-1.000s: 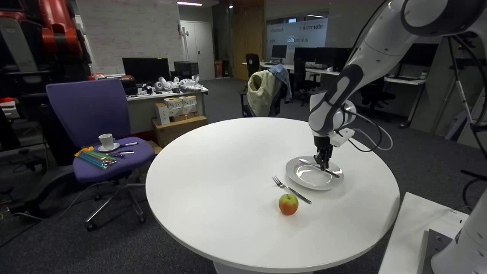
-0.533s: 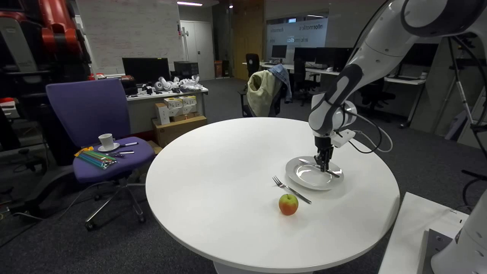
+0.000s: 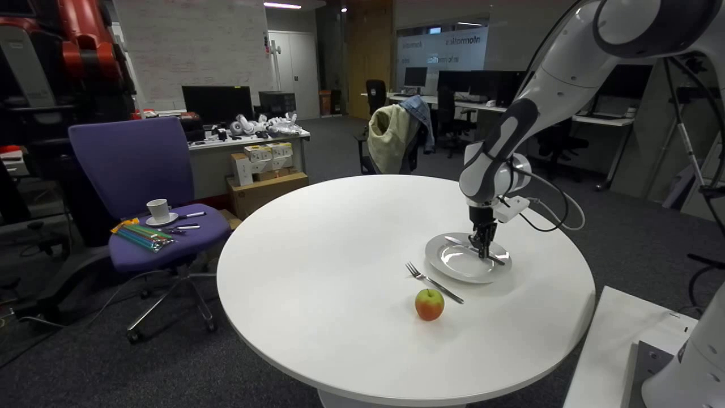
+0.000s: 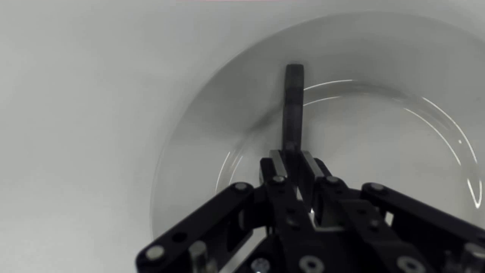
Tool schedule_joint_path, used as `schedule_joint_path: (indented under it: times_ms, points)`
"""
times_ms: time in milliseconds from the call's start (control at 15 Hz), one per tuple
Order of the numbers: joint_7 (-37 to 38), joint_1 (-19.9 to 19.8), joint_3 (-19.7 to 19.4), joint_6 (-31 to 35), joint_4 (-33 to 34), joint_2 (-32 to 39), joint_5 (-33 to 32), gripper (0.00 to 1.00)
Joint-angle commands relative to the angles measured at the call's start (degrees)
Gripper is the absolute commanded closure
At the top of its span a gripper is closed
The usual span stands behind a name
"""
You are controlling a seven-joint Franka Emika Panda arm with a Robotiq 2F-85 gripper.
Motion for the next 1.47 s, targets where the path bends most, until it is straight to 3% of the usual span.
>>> schedule_joint_path:
  times_ms: [0,1400]
  points:
    - [-2.5,-1.5,1.0,1.9,-1.2,-0.9,1.4,1.0]
    - [-1.0,-3.2,-3.0,2.8,-1.9,-4.9,0.1,0.97]
